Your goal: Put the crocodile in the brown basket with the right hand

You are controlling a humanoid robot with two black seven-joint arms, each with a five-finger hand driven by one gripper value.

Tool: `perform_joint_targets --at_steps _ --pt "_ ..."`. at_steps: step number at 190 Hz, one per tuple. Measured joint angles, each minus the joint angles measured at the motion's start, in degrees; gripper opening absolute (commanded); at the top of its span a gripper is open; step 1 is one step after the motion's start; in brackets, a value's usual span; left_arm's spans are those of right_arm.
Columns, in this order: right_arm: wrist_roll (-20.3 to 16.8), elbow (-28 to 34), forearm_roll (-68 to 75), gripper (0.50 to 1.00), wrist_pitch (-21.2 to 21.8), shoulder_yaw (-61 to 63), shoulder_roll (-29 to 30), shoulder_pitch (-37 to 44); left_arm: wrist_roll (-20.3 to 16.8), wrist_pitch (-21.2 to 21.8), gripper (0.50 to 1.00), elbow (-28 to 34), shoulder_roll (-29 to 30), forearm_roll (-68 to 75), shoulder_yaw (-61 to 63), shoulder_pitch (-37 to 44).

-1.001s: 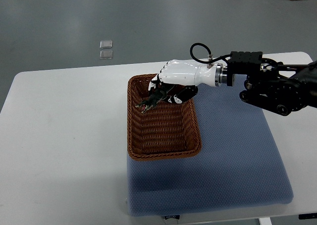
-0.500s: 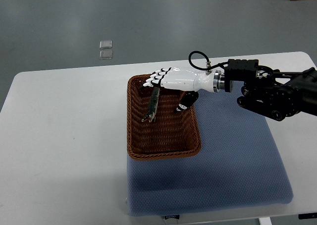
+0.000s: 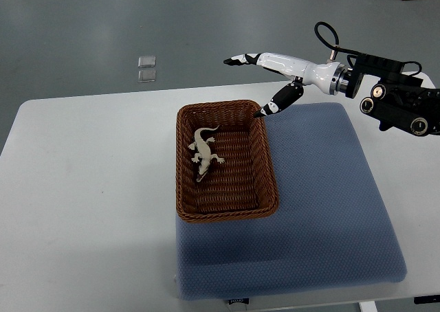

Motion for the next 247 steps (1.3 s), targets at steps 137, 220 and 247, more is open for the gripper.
perform_joint_targets --at_steps 137,220,247 --pt "-30.91 -13.11 63.16 0.93 17.71 0.11 -0.5 -5.52 0.02 0.0 1.0 0.0 0.0 0.0 0.0 0.0" --pt "-33.59 -15.08 83.83 0.932 17.61 0.15 -0.2 -7.49 0.02 0.0 1.0 0.0 0.0 0.0 0.0 0.0" --pt "-33.11 -15.08 84.12 0.932 17.59 0.04 0.06 -8.11 0.02 0.0 1.0 0.0 0.0 0.0 0.0 0.0"
